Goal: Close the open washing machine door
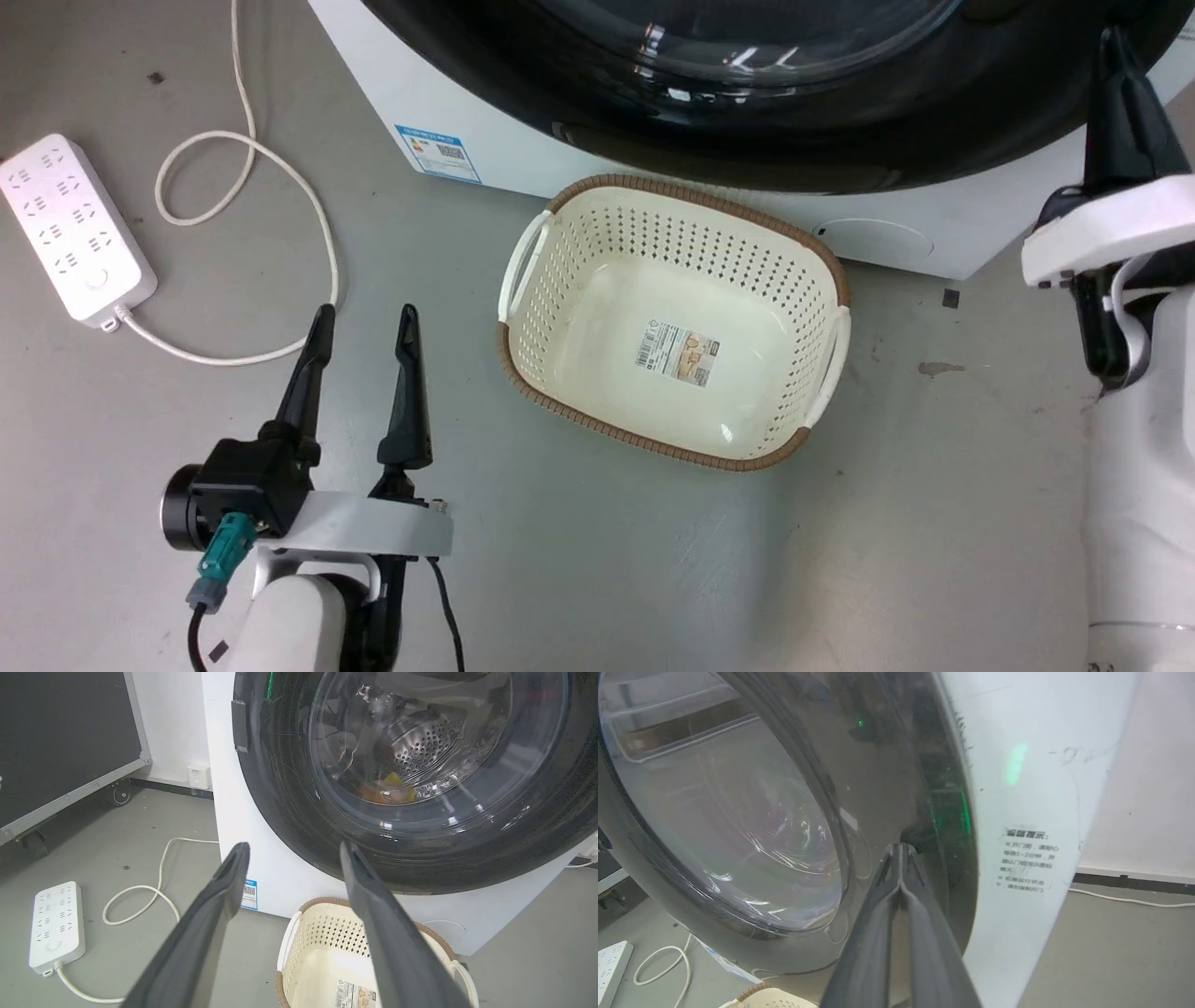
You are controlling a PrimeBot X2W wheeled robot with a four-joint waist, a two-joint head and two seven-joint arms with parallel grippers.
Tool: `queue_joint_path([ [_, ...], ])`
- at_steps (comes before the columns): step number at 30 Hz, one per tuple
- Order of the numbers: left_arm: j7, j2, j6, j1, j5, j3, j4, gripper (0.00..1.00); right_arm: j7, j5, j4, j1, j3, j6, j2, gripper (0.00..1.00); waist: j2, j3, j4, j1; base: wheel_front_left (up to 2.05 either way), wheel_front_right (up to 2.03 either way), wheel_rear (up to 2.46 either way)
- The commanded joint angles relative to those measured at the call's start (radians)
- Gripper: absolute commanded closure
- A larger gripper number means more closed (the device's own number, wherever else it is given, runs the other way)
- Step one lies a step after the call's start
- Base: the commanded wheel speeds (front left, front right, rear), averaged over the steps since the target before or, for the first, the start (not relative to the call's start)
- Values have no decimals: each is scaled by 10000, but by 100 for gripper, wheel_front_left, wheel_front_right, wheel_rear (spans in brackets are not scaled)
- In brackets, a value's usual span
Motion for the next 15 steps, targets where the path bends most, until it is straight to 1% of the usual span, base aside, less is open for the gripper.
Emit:
queue_joint_path([
  [1, -55, -48, -46, -124, 78, 48, -27, 0, -93, -91, 46, -300, -102, -9, -25, 100, 0, 51, 18, 0, 0, 0, 0],
  [7, -55, -120, -113, -131, 164, 149, 39, 0, -244, -88, 22, -306, -343, -9, -23, 100, 0, -98, -20, 0, 0, 0, 0],
  [10, -55, -139, -131, -14, 221, 255, 103, 0, -396, 193, -133, -4, -326, -9, -20, 100, 0, -495, -155, 0, 0, 0, 0],
  [15, -55, -127, -186, 309, 374, 523, 161, 0, -579, 788, -712, 884, -38, -9, -18, 100, 0, -1371, -585, 0, 0, 0, 0],
])
